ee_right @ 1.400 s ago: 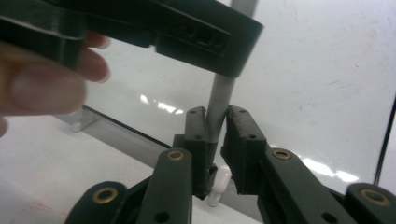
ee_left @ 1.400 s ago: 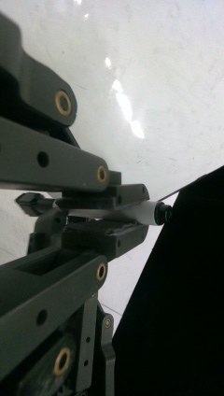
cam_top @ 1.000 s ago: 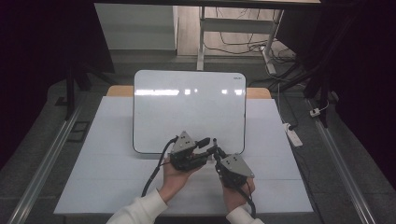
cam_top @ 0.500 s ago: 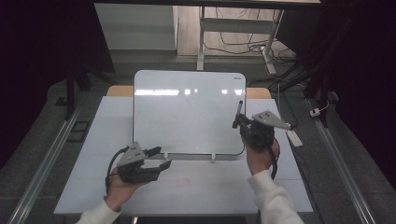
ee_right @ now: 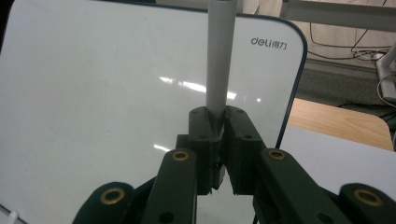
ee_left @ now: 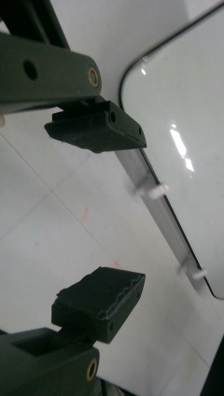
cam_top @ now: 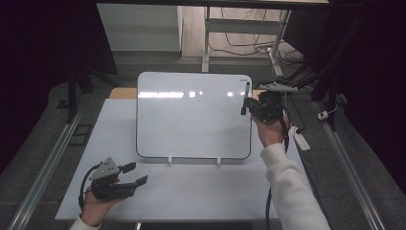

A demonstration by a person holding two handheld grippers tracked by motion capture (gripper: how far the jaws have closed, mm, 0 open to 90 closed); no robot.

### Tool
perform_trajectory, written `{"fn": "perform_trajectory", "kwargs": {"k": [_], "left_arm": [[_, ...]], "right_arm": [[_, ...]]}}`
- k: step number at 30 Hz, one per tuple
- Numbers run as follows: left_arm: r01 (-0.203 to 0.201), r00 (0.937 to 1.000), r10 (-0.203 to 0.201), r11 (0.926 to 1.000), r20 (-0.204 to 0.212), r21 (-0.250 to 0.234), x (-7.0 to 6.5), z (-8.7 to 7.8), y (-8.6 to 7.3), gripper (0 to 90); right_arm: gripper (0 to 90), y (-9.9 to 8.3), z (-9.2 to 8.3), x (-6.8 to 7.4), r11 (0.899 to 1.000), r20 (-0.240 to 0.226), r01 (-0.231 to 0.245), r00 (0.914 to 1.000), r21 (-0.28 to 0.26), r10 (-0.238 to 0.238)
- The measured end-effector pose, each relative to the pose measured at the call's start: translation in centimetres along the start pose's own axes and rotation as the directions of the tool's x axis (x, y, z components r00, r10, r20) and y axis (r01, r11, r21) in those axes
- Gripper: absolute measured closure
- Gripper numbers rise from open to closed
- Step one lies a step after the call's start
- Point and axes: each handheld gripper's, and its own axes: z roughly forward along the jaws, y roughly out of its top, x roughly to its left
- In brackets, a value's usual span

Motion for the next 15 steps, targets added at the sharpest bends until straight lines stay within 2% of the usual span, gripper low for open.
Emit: {"fn": "perform_trajectory", "kwargs": {"k": [8,12,14,15], "left_arm": [[0.014,0.9999,-0.013,0.9996,-0.011,0.024,0.7,0.3,-0.8,31.2],[0.019,0.9997,-0.019,0.9995,-0.017,0.027,0.9,0.4,-0.9,31.2],[0.021,0.9995,-0.021,0.9994,-0.024,0.029,1.0,0.5,-1.1,31.2],[0.022,0.9994,-0.021,0.9993,-0.027,0.030,1.0,0.5,-1.1,31.2]], "right_arm": [[81.1,1.4,2.2,-1.0,0.998,0.012,-0.007,0.9999,0.056,0.006],[81.1,1.5,4.2,-1.5,0.996,0.017,-0.015,0.9998,0.083,0.013],[81.0,1.4,5.2,-1.8,0.995,0.041,-0.014,0.9991,0.096,0.010],[89.0,1.3,5.6,-1.9,0.995,0.043,-0.028,0.9988,0.093,0.024]]}}
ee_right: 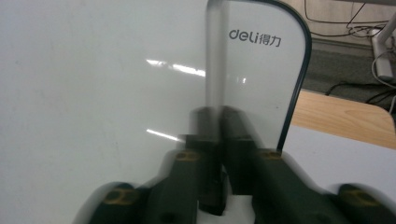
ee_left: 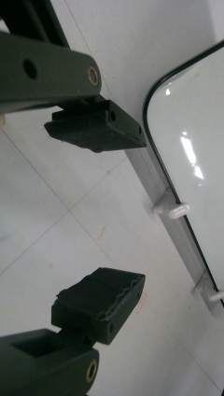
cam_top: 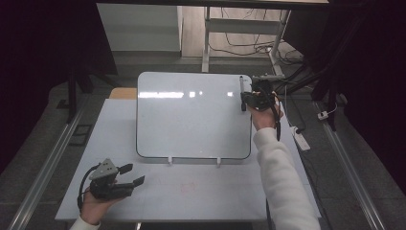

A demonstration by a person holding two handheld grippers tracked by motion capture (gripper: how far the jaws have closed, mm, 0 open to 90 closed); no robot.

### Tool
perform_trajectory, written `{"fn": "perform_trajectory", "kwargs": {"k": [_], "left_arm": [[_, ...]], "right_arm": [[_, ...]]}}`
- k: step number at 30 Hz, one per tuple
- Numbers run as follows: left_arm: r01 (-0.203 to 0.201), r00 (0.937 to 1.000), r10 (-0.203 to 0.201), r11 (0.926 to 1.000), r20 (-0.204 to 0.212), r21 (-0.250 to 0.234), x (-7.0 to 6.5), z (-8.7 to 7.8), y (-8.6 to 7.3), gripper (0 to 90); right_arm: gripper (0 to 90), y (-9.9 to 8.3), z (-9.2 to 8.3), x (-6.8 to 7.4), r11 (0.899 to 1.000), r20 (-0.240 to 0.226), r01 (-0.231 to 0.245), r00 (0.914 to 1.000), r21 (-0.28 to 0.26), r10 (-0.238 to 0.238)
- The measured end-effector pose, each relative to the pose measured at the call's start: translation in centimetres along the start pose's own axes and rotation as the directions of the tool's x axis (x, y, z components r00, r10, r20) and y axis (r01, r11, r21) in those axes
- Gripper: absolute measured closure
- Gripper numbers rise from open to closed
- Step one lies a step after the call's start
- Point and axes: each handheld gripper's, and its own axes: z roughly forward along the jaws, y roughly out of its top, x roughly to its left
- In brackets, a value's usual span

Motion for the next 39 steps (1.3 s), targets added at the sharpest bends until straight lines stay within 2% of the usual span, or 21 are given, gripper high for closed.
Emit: {"fn": "perform_trajectory", "kwargs": {"k": [4,6,11,16,21,23,29,34,37,39], "left_arm": [[0.008,0.9999,-0.008,1.0000,-0.010,-0.004,0.2,0.0,-0.1,31.2],[0.011,0.9998,-0.012,0.9999,-0.014,-0.009,0.3,0.0,-0.1,31.4],[0.014,0.9997,-0.014,0.9998,-0.020,-0.013,0.3,-0.1,-0.2,31.4],[0.015,0.9996,-0.015,0.9998,-0.024,-0.012,0.4,-0.1,-0.3,31.5],[0.015,0.9996,-0.016,0.9998,-0.022,-0.009,0.5,0.0,-0.3,31.4],[0.021,0.9995,-0.021,0.9998,-0.023,-0.007,0.6,0.0,-0.3,31.1],[0.023,0.9994,-0.023,0.9997,-0.025,0.003,0.8,0.3,-0.4,29.5],[0.029,0.9993,-0.028,0.9996,-0.025,0.008,1.0,0.5,-0.5,28.0],[0.033,0.9992,-0.032,0.9994,-0.023,0.012,1.2,0.6,-0.5,27.3],[0.028,0.9994,-0.028,0.9995,-0.022,0.013,1.2,0.7,-0.5,26.8]], "right_arm": [[88.2,-0.2,0.9,-0.1,1.000,0.022,0.002,0.9998,0.005,-0.002],[88.0,-0.4,1.1,-0.1,1.000,0.018,-0.004,0.9998,0.001,0.004],[85.1,-0.5,0.4,0.0,1.000,0.027,0.011,0.9996,-0.029,-0.010],[77.1,-0.7,-1.3,0.1,0.996,-0.009,0.064,0.9979,-0.068,-0.065],[66.5,-2.1,-3.3,0.0,0.990,-0.094,0.082,0.9913,-0.110,-0.093],[63.7,-3.2,-4.2,-0.1,0.989,-0.142,0.078,0.9853,-0.123,-0.096],[55.1,-8.1,-6.6,-0.2,0.979,-0.223,0.132,0.9607,-0.155,-0.165],[49.3,-12.8,-8.0,-0.8,0.973,-0.288,0.118,0.9418,-0.199,-0.173],[46.2,-15.7,-8.7,-1.2,0.968,-0.274,0.151,0.9402,-0.200,-0.203],[45.3,-17.4,-9.2,-1.6,0.965,-0.254,0.163,0.9432,-0.207,-0.214]]}}
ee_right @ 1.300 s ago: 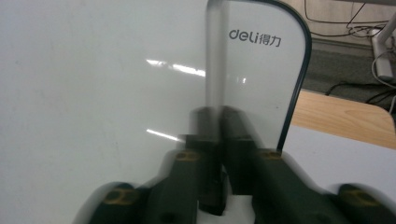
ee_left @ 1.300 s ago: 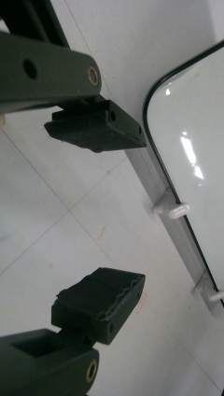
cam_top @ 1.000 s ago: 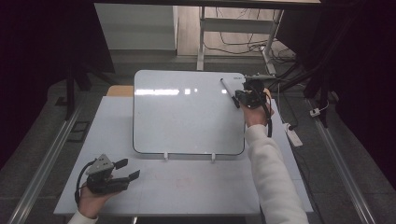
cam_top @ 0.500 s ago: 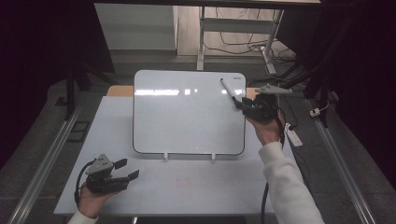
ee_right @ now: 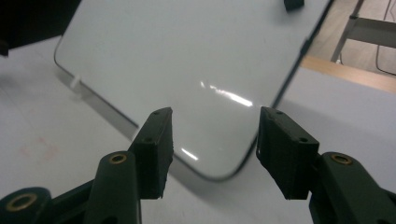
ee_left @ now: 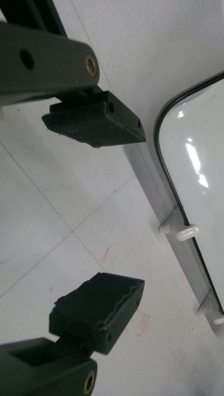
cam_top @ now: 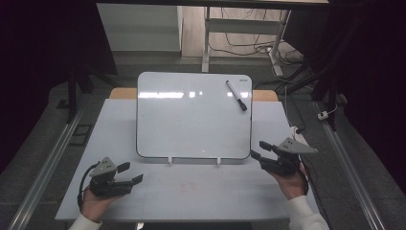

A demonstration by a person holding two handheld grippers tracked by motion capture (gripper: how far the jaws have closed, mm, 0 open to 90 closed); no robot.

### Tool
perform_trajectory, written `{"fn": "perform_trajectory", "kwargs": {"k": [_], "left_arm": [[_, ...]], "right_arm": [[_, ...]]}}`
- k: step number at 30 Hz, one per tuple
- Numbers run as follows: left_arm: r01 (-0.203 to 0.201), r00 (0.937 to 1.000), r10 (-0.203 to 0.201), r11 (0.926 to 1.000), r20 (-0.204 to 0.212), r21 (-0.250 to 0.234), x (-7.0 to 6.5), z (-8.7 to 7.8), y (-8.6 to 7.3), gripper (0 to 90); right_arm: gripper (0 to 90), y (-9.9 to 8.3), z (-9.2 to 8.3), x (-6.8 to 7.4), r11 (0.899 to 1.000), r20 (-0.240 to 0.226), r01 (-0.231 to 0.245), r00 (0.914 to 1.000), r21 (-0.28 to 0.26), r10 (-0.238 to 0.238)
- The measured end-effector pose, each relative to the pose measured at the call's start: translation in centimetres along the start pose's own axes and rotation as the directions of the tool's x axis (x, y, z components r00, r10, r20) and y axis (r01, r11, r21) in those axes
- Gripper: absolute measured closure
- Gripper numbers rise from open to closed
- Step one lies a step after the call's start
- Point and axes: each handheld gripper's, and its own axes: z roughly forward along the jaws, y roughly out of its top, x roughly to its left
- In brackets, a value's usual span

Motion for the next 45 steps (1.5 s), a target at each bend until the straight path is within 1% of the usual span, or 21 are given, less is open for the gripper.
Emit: {"fn": "perform_trajectory", "kwargs": {"k": [2,4,6,8,10,12,14,17,22,34,45], "left_arm": [[-0.004,1.0000,0.004,1.0000,0.002,0.000,-0.1,0.0,0.0,26.3],[-0.016,0.9999,0.016,0.9999,0.004,0.001,-0.1,0.0,0.0,25.6],[-0.025,0.9996,0.025,0.9997,0.009,0.004,-0.3,0.1,0.0,25.2],[-0.034,0.9994,0.034,0.9994,0.012,0.009,-0.4,0.2,0.0,24.9],[-0.042,0.9990,0.042,0.9990,0.015,0.012,-0.5,0.2,0.0,24.5],[-0.050,0.9986,0.049,0.9986,0.016,0.016,-0.6,0.2,-0.1,24.3],[-0.058,0.9982,0.057,0.9982,0.017,0.019,-0.7,0.2,-0.1,24.1],[-0.064,0.9978,0.063,0.9976,0.020,0.025,-0.7,0.3,-0.1,24.1],[-0.070,0.9974,0.069,0.9969,0.023,0.036,-0.8,0.4,-0.1,24.0],[-0.073,0.9972,0.072,0.9965,0.022,0.042,-0.9,0.6,0.0,24.0],[-0.073,0.9971,0.072,0.9964,0.024,0.043,-0.8,0.6,0.0,23.8]], "right_arm": [[44.6,-1.4,-0.7,0.1,1.000,0.010,0.012,0.9999,0.011,-0.012],[44.3,-2.8,-1.1,0.1,0.999,0.029,0.034,0.9990,0.030,-0.035],[43.9,-3.9,-1.4,0.1,0.999,0.031,0.034,0.9989,0.042,-0.035],[43.7,-4.8,-1.6,0.1,0.998,0.036,0.045,0.9983,0.044,-0.046],[43.4,-5.4,-1.5,0.1,0.997,0.041,0.061,0.9972,0.047,-0.063],[43.2,-5.5,-1.2,0.1,0.996,0.047,0.074,0.9959,0.050,-0.077],[43.2,-5.6,-0.9,0.0,0.996,0.049,0.077,0.9956,0.045,-0.079],[43.2,-5.7,-0.5,0.0,0.995,0.047,0.081,0.9954,0.051,-0.083],[43.1,-6.1,-0.3,0.0,0.993,0.049,0.093,0.9941,0.071,-0.097],[43.0,-6.5,-0.3,-0.1,0.993,0.055,0.089,0.9941,0.077,-0.093],[42.9,-6.4,-0.5,0.1,0.994,0.052,0.086,0.9946,0.067,-0.090]]}}
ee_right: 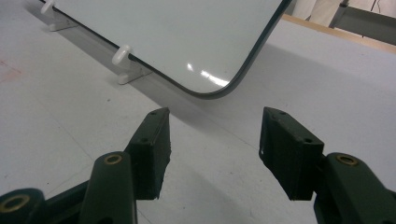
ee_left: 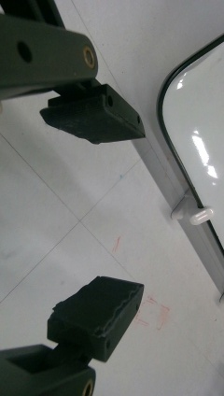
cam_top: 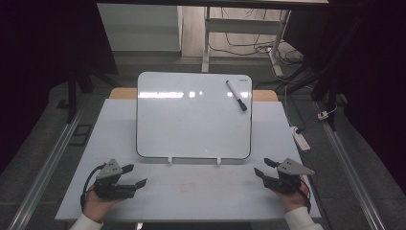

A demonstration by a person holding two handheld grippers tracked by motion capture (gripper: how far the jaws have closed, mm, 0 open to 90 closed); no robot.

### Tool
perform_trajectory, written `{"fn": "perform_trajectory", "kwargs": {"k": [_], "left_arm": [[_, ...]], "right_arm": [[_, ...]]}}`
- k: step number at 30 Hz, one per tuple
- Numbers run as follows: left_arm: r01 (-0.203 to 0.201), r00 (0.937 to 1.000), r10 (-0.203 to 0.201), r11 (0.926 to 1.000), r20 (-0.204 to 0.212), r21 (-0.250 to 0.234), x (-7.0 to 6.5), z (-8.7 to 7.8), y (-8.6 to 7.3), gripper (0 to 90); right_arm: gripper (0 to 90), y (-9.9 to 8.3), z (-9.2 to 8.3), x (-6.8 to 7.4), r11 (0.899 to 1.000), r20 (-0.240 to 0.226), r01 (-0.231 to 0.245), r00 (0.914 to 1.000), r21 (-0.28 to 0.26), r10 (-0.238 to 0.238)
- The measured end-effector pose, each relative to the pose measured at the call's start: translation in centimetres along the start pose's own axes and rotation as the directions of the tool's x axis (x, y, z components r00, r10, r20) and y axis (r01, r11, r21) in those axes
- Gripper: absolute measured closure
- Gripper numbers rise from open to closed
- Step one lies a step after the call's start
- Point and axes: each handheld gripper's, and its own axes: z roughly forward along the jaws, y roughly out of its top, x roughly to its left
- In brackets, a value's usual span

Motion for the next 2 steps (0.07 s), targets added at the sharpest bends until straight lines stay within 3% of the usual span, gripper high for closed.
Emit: {"fn": "perform_trajectory", "kwargs": {"k": [2], "left_arm": [[0.000,1.0000,0.000,1.0000,0.000,0.002,0.05,0.04,-0.01,23.8]], "right_arm": [[42.9,0.00,-0.04,-0.03,1.000,-0.001,0.000,1.0000,-0.002,0.000]]}}
